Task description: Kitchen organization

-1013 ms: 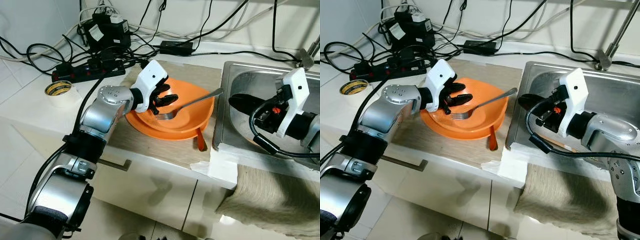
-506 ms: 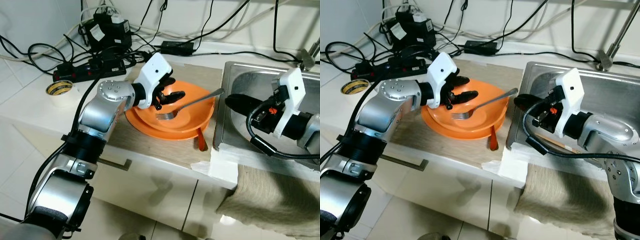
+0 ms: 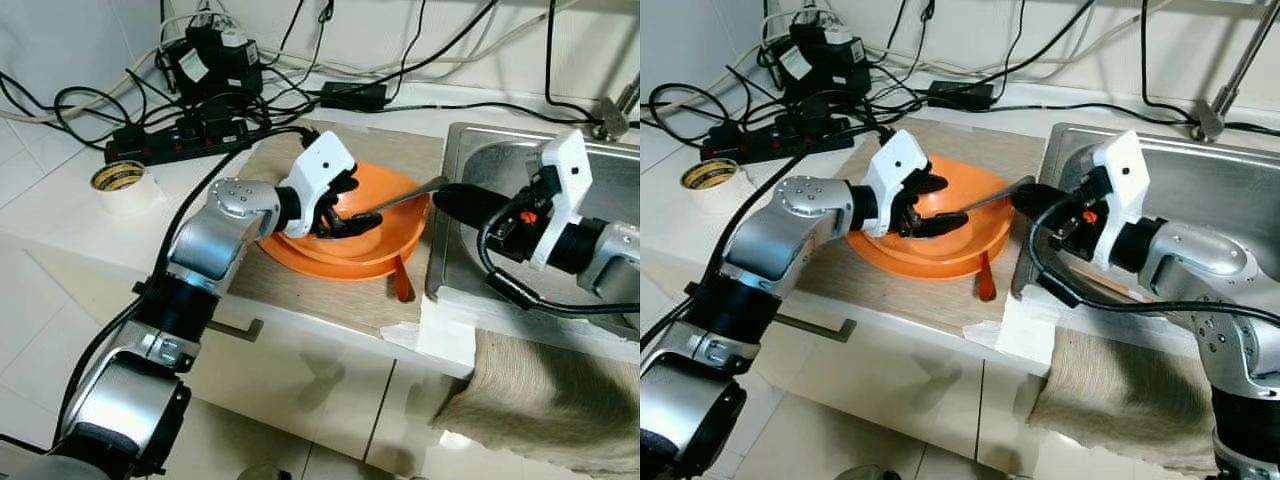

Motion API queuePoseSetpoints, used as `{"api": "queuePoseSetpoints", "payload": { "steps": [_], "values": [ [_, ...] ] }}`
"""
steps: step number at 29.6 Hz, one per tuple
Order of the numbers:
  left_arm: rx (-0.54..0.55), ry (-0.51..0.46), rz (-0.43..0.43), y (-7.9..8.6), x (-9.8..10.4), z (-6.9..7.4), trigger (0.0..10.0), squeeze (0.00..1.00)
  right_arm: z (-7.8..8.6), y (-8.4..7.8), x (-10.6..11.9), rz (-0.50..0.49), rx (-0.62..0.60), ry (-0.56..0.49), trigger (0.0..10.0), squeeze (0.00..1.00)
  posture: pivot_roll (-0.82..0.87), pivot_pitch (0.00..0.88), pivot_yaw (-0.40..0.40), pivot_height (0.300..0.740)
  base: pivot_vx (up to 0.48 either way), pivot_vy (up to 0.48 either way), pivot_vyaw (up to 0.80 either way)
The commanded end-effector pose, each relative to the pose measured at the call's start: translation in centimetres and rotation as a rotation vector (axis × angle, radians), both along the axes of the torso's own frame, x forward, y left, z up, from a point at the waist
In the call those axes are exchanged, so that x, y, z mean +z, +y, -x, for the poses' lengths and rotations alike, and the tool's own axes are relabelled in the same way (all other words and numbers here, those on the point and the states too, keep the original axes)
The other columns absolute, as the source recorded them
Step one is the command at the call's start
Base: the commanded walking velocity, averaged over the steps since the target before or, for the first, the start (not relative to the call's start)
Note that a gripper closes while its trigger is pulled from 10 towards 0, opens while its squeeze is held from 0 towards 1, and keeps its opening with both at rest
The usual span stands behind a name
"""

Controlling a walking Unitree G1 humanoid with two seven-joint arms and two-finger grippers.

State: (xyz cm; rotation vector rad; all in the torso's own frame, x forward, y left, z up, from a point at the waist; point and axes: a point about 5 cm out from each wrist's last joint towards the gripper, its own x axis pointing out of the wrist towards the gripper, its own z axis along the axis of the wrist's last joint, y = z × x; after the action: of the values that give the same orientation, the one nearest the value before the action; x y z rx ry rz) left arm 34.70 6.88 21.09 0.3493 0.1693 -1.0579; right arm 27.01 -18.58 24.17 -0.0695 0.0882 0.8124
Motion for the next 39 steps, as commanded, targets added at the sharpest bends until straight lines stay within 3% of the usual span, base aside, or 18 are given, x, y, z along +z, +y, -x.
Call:
{"api": "queuePoseSetpoints", "payload": {
  "steps": [1,27,36,37,38,39],
  "values": [
    [-0.003,-0.005,-0.005,-0.2,0.4,-0.2,10.0,0.00,0.1,0.5,0.3,-0.002,0.025,-0.005,10.0,0.00,-0.07,0.000,0.064,0.740,0.000,0.000,0.00],
    [0.000,0.084,-0.018,-0.8,-0.8,-0.9,10.0,0.00,0.2,1.0,0.4,-0.016,0.028,-0.005,10.0,0.00,-0.07,0.000,0.071,0.740,0.000,0.000,0.00],
    [-0.023,0.088,-0.069,-1.0,-1.4,-0.8,9.9,0.00,0.3,1.0,0.3,-0.015,0.024,-0.004,10.0,0.00,-0.08,0.000,0.075,0.740,0.000,0.000,0.00],
    [-0.030,0.091,-0.073,-1.0,-1.4,-0.8,7.9,0.00,0.3,1.0,0.3,-0.014,0.023,-0.004,10.0,0.00,-0.08,0.000,0.075,0.740,0.000,0.000,0.00],
    [-0.034,0.092,-0.074,-1.0,-1.5,-0.7,0.0,0.00,0.3,1.0,0.3,-0.014,0.023,-0.004,10.0,0.00,-0.08,0.000,0.075,0.740,0.000,0.000,0.00],
    [-0.048,0.099,-0.078,-1.0,-1.6,-0.6,0.0,0.00,0.3,1.0,0.2,-0.014,0.022,-0.003,10.0,0.00,-0.08,0.000,0.076,0.740,0.000,0.000,0.00]
  ]
}}
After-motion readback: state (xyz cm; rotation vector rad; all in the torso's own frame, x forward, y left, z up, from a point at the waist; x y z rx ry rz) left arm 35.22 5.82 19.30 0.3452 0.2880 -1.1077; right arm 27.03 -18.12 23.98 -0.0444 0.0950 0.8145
